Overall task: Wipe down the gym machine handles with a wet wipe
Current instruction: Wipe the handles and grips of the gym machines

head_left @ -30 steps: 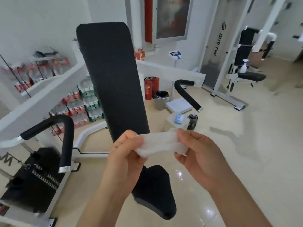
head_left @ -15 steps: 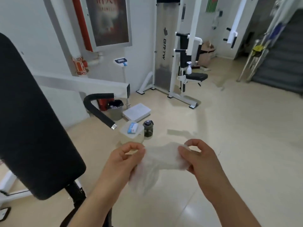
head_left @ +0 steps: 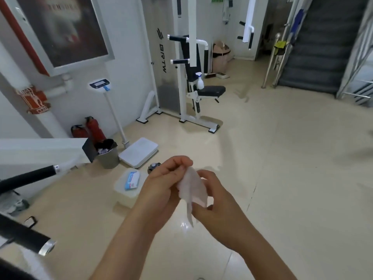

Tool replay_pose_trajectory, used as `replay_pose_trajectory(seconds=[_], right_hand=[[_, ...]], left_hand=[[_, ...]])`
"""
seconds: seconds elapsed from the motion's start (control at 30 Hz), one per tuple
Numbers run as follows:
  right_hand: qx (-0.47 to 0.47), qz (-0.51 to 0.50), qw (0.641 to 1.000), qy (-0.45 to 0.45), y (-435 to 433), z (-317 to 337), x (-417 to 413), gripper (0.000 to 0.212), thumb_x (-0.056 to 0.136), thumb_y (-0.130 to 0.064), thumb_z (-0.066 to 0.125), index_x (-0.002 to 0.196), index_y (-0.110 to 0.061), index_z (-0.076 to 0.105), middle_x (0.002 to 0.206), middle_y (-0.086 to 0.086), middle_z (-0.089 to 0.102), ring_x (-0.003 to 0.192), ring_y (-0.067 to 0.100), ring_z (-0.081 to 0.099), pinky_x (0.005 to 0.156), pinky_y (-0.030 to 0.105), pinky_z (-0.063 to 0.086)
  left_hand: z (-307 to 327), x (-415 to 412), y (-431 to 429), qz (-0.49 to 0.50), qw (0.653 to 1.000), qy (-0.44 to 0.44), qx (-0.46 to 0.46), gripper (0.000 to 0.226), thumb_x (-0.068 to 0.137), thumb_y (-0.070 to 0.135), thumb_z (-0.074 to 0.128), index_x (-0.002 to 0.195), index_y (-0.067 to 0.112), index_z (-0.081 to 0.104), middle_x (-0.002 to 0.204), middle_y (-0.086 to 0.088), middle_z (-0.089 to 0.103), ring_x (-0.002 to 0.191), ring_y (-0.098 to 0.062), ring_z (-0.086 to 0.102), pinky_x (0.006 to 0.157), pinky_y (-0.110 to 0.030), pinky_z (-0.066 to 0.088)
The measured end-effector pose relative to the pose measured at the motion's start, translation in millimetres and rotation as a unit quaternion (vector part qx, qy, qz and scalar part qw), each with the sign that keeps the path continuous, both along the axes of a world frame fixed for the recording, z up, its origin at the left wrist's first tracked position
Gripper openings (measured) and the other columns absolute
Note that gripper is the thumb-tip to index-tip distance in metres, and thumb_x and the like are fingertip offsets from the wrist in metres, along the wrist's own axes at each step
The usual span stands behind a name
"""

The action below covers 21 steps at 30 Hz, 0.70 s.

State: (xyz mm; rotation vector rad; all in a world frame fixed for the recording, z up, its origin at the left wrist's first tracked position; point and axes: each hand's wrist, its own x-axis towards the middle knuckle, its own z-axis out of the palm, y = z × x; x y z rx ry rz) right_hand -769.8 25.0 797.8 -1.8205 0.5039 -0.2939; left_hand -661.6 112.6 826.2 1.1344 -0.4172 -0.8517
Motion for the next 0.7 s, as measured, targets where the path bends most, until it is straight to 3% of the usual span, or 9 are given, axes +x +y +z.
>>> replay_pose_trajectory(seconds=[0.17, 0.23, 0.3, 0.4, 0.53, 0.63, 0.7], right_hand=[[-0.048, -0.166, 0.984, -0.054, -78.9, 18.0, 65.1, 0.016, 0.087, -0.019, 0.058, 0.091, -0.034, 0.058, 0.078, -0.007, 0.068, 0.065, 0.006, 0.06, 0.051, 0.018, 0.045], [0.004, -0.189, 0.98, -0.057, -118.7, 26.4, 78.9, 0.015, 0.084, -0.011, 0.06, 0.083, -0.026, 0.065, 0.073, -0.002, 0.07, 0.058, 0.007, 0.058, 0.047, 0.017, 0.043], [0.111, -0.167, 0.978, -0.062, -158.6, 30.5, 88.2, 0.011, 0.084, -0.007, 0.064, 0.083, -0.017, 0.07, 0.076, 0.007, 0.073, 0.062, 0.011, 0.06, 0.057, 0.019, 0.044], [0.255, -0.101, 0.957, -0.094, -210.2, 28.3, 105.3, 0.011, 0.079, -0.013, 0.07, 0.088, -0.008, 0.071, 0.087, 0.019, 0.071, 0.078, 0.024, 0.064, 0.073, 0.032, 0.047], [0.338, -0.106, 0.924, -0.142, -275.1, 19.5, 135.9, 0.019, 0.074, -0.015, 0.075, 0.09, -0.005, 0.069, 0.087, 0.013, 0.068, 0.078, 0.02, 0.062, 0.064, 0.023, 0.05], [0.384, -0.172, 0.888, -0.188, -333.7, 9.6, 160.3, 0.012, 0.079, -0.013, 0.067, 0.089, -0.007, 0.069, 0.081, 0.004, 0.068, 0.067, 0.01, 0.062, 0.054, 0.018, 0.047], [0.393, -0.215, 0.87, -0.206, -375.3, 2.4, 177.8, 0.008, 0.085, -0.008, 0.062, 0.091, -0.006, 0.067, 0.076, 0.002, 0.066, 0.057, 0.006, 0.059, 0.048, 0.016, 0.045]], left_hand=[[11.7, 75.3, -87.1, -0.005, 0.996, -0.088, 0.022, 0.027, 0.089, 0.0, 0.054, 0.089, 0.016, 0.075, 0.081, -0.001, 0.068, 0.072, -0.011, 0.061, 0.062, -0.02, 0.048], [11.1, 103.0, -112.1, 0.022, 0.982, -0.17, 0.078, 0.028, 0.089, 0.002, 0.059, 0.093, 0.023, 0.076, 0.082, 0.005, 0.07, 0.072, -0.008, 0.06, 0.062, -0.015, 0.047], [5.0, 125.4, -135.6, 0.038, 0.951, -0.27, 0.148, 0.029, 0.087, 0.006, 0.063, 0.092, 0.032, 0.076, 0.078, 0.015, 0.07, 0.073, -0.001, 0.061, 0.066, -0.01, 0.045], [-9.9, 143.1, -178.3, 0.029, 0.908, -0.367, 0.199, 0.032, 0.083, 0.006, 0.067, 0.083, 0.037, 0.074, 0.076, 0.017, 0.07, 0.071, 0.003, 0.061, 0.062, -0.009, 0.044], [-30.3, 154.3, -251.1, -0.029, 0.928, -0.32, 0.187, 0.027, 0.07, 0.004, 0.067, 0.056, 0.028, 0.068, 0.056, 0.009, 0.062, 0.054, -0.001, 0.05, 0.054, -0.013, 0.039], [-45.5, 170.6, -310.4, -0.009, 0.929, -0.314, 0.199, 0.007, 0.074, 0.014, 0.072, 0.071, 0.019, 0.069, 0.072, 0.003, 0.066, 0.061, -0.006, 0.053, 0.055, -0.011, 0.039], [-49.1, 182.2, -349.9, 0.015, 0.929, -0.326, 0.174, 0.011, 0.075, 0.015, 0.074, 0.072, 0.02, 0.065, 0.08, 0.008, 0.064, 0.062, -0.007, 0.055, 0.057, -0.011, 0.039]])
